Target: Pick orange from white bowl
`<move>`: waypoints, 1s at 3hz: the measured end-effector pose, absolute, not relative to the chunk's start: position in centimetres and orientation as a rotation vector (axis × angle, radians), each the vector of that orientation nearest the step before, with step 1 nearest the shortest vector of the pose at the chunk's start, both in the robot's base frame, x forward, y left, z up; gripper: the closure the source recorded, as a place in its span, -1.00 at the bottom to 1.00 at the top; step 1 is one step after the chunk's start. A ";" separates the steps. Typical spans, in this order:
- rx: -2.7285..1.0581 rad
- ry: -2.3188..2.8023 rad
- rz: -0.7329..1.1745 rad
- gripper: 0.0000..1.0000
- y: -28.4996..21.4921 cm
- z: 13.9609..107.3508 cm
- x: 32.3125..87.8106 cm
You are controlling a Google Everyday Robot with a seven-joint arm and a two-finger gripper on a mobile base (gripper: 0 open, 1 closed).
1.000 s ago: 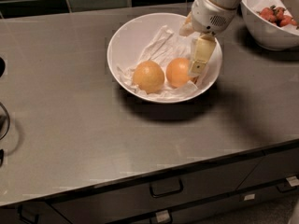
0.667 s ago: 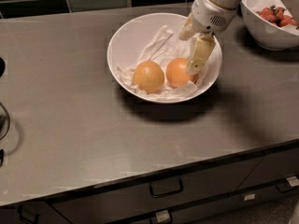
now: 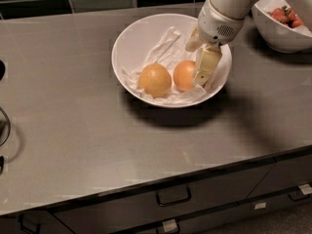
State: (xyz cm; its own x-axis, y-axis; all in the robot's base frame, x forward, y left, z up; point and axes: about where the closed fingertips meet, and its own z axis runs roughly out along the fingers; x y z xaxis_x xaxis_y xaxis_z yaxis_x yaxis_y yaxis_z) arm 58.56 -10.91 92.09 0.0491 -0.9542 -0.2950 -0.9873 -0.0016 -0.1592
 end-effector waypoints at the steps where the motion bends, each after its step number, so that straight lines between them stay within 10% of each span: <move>1: -2.012 1.968 0.174 -0.42 -10.7 91.3 58.3; 3: -2.018 1.967 0.189 -0.42 -10.4 90.6 58.5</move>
Offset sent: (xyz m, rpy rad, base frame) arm -0.0080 0.0034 -0.0189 0.0151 0.0593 0.0103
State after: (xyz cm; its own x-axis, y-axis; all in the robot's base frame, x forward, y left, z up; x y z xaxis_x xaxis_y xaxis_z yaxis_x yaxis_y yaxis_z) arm 58.51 -10.44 90.63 0.0455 -0.9494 -0.3107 -0.9913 -0.0044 -0.1318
